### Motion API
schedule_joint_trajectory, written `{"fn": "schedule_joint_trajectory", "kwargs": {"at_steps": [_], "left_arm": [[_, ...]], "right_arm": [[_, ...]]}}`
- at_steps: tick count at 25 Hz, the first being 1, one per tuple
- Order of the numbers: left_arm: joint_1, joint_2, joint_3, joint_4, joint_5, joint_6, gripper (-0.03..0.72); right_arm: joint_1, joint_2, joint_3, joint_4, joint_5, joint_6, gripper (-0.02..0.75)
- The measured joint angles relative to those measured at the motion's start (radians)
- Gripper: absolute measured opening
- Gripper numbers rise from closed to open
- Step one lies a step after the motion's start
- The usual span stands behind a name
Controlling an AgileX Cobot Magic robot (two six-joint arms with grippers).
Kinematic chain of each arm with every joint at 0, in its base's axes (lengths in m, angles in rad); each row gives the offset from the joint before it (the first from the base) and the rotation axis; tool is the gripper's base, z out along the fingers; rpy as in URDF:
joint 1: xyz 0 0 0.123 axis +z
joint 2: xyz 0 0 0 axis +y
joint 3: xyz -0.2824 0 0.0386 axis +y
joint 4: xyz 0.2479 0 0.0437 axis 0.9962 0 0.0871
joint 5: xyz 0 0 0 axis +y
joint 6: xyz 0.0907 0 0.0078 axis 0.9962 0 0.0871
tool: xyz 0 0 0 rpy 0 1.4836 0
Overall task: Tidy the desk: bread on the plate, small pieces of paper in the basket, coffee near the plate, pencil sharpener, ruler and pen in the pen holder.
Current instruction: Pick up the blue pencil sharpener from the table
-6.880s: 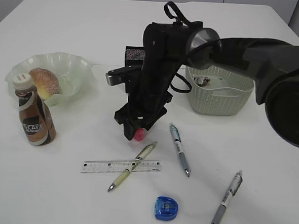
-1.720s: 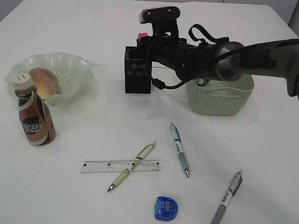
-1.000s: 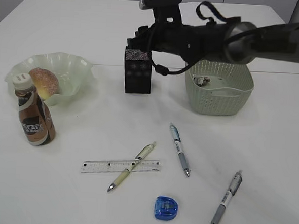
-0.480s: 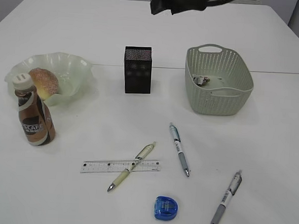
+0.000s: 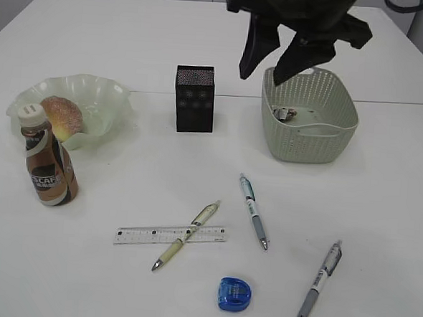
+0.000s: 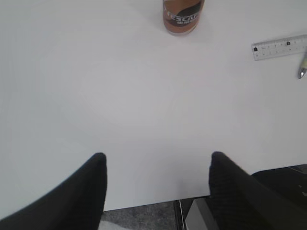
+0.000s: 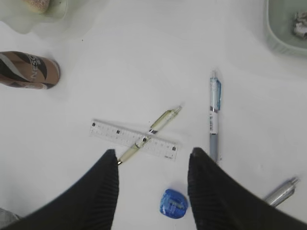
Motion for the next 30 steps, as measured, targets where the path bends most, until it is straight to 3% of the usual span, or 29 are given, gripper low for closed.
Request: {"fn": "schedule_joint_trajectory", "kwargs": {"at_steps": [10,16,23,30], "left_arm": [[0.0,0.0,0.0,-0.031,0.002,0.0,0.486],[0.0,0.0,0.0,-0.038,0.002,0.0,0.486],[0.0,0.0,0.0,-0.041,0.002,0.0,0.479],[0.0,0.0,0.0,-0.043,0.002,0.0,0.478]], "right_arm": [[0.144,0.0,0.238,0.023,0.001,0.056,0.353],[0.151,0.0,0.445,0.026,-0.006,0.126,0.353],[0.151,0.0,0.501,0.052,-0.017,0.178,0.356],[0.151,0.077,0.501,0.102,-0.026,0.182,0.519]]}}
